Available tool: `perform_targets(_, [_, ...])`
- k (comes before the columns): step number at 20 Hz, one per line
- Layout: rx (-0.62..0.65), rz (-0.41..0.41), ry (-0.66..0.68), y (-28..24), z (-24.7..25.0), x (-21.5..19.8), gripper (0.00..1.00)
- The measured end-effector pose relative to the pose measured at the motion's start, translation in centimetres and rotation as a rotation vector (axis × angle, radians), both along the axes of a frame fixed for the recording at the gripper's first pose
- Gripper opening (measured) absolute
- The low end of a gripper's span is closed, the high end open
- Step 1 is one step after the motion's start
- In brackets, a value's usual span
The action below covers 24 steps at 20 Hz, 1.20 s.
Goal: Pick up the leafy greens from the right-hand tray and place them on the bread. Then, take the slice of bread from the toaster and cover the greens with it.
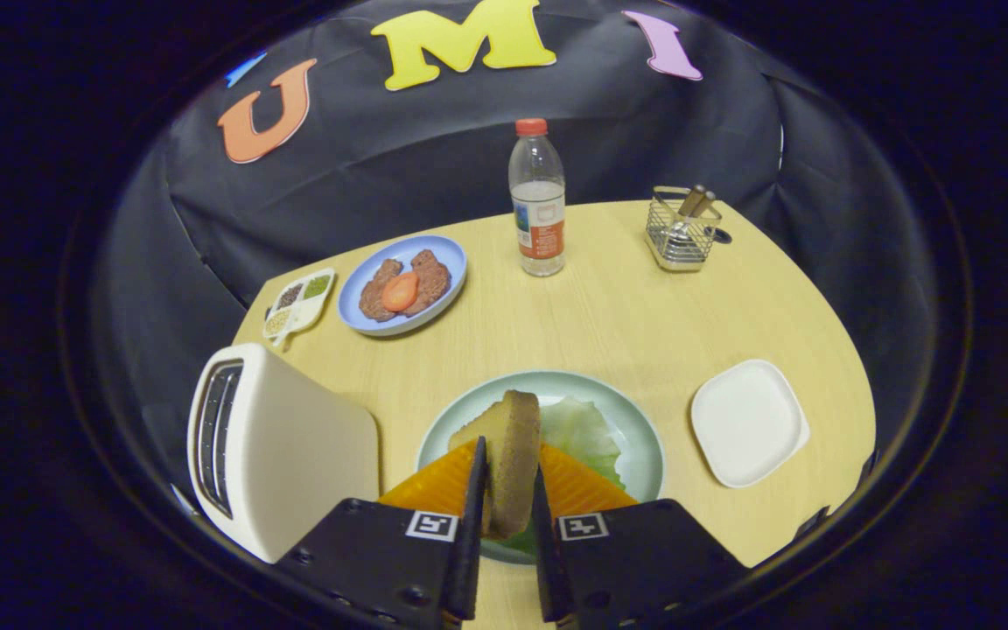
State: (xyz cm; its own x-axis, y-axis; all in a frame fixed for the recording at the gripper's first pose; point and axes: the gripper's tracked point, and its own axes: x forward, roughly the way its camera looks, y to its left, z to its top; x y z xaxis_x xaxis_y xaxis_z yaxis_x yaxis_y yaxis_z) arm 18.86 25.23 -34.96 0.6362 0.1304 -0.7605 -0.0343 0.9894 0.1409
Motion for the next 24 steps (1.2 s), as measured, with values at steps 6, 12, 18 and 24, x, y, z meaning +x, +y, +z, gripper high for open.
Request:
perform_targets(6, [-0.089, 0.072, 0.016, -2.6, -2.1, 0.8, 0.45])
perform_targets(12, [-0.125, 0.098, 0.021, -5.8, -1.7, 0.9, 0.67])
perform_targets(18, [-0.139, 0.115, -0.047, -7.5, 2.0, -0.6, 0.77])
perform_targets(24, [-0.147, 0.149, -0.273, -7.3, 11.5, -3.1, 0.91])
